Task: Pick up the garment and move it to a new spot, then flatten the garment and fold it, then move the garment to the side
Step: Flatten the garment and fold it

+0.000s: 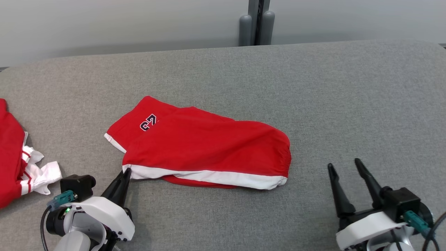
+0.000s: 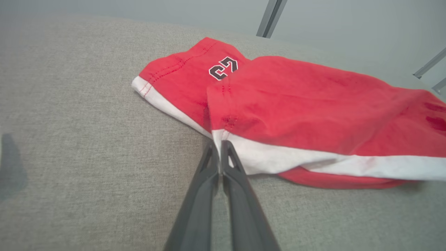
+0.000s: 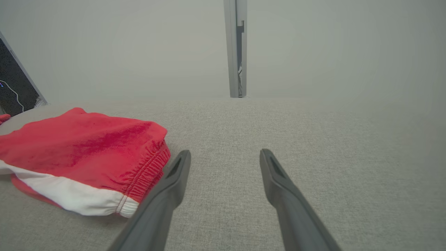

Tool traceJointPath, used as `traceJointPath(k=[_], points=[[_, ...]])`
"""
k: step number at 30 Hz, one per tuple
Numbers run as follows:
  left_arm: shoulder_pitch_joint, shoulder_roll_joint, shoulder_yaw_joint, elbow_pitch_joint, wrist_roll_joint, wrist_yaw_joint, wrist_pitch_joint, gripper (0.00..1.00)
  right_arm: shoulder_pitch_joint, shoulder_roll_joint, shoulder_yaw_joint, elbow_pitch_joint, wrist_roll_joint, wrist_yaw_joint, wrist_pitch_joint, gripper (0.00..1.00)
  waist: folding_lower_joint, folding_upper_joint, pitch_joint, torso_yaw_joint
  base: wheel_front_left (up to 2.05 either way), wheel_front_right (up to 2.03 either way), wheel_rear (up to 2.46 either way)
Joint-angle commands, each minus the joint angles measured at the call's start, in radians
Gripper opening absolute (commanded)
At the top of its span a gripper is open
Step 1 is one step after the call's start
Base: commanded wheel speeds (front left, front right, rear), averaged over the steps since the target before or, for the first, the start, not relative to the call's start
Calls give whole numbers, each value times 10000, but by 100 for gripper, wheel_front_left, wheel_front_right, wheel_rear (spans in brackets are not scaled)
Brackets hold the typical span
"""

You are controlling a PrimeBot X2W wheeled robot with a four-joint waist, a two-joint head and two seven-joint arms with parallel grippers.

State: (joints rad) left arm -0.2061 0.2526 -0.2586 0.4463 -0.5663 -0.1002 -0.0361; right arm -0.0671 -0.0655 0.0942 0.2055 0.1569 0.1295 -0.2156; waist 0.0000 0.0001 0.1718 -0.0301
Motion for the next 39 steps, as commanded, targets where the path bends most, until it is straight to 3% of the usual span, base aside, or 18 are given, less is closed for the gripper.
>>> traceJointPath(k=[1,13,24,25,26,27,28,39], points=[[-158,90,-12,34,6,-47,-87,0,-73,-70,208,28,15,23,46,100,0,-1,9,18,0,0,0],[-460,56,-193,164,40,-77,-280,0,-338,-333,2420,648,749,21,420,100,0,-1,231,244,0,0,0],[-740,19,-385,194,60,-121,-488,0,-1269,-351,3070,1833,1302,21,96,100,0,-1,554,480,0,0,0],[-763,16,-401,200,60,-128,-509,0,-1352,-359,3122,1931,1358,21,80,90,0,-1,579,493,0,0,0],[-775,19,-410,205,63,-132,-544,0,-1433,-365,3188,2028,1395,21,39,43,0,-1,601,505,0,0,0],[-776,13,-426,207,65,-134,-565,0,-1512,-353,3236,2129,1486,21,15,18,0,-1,617,517,0,0,0],[-763,16,-435,200,69,-135,-624,0,-1564,-358,3268,2181,1533,21,1,0,0,-1,638,528,0,0,0],[-851,199,-384,-852,324,71,-1285,0,-1892,-667,3006,1739,1679,21,-123,0,0,-1,530,467,0,0,0]])
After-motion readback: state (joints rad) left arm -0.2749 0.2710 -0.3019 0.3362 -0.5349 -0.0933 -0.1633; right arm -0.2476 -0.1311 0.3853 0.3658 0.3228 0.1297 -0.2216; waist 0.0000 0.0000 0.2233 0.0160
